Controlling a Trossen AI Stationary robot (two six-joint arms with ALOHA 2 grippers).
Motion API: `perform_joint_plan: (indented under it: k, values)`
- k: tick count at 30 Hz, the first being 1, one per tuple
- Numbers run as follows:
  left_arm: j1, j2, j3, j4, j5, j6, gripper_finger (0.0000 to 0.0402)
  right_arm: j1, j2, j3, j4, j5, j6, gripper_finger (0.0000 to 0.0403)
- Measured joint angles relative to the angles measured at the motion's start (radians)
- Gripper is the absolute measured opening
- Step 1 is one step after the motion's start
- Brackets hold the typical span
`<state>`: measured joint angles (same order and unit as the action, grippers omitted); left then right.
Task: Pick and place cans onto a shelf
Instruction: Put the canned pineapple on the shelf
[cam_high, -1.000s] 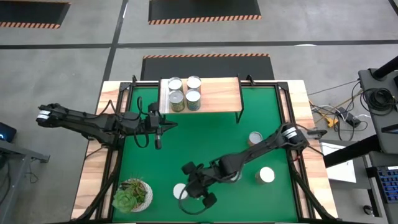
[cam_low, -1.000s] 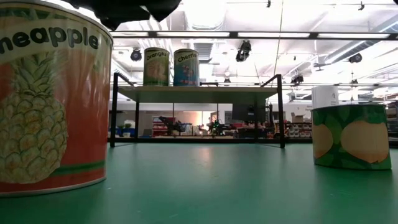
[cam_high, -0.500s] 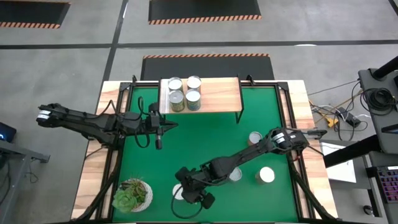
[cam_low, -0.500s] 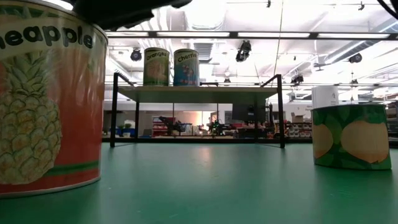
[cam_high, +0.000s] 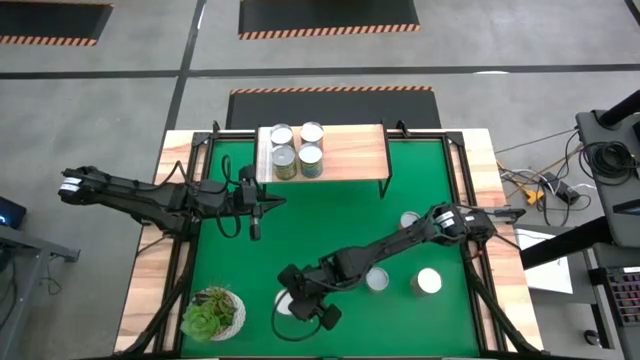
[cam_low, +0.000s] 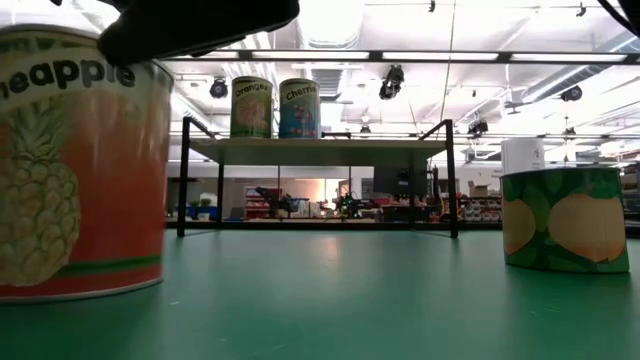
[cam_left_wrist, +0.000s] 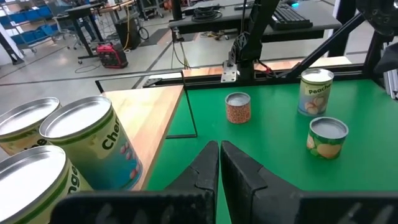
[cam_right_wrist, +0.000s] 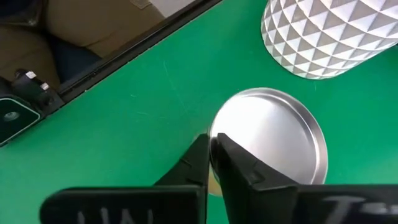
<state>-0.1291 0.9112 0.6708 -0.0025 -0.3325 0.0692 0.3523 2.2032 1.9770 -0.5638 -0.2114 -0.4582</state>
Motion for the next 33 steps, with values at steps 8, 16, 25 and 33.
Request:
perform_joint_plan:
  k: [8, 16, 25, 33]
  values:
    - [-0.001, 0.000, 0.000, -0.008, 0.001, -0.004, 0.0000, 0.003, -0.034, -0.005, -0.036, 0.003, 0.002, 0.0008]
    - [-0.001, -0.002, 0.000, -0.018, 0.002, -0.005, 0.0000, 0.003, -0.121, -0.006, -0.124, 0.053, 0.024, 0.0008]
    - [-0.001, -0.004, 0.000, -0.024, 0.002, -0.009, 0.0000, 0.008, -0.171, -0.023, -0.152, 0.061, 0.055, 0.0008]
    - [-0.001, -0.003, 0.000, -0.023, 0.002, -0.011, 0.0000, 0.010, -0.170, -0.164, 0.052, 0.027, 0.068, 0.0021]
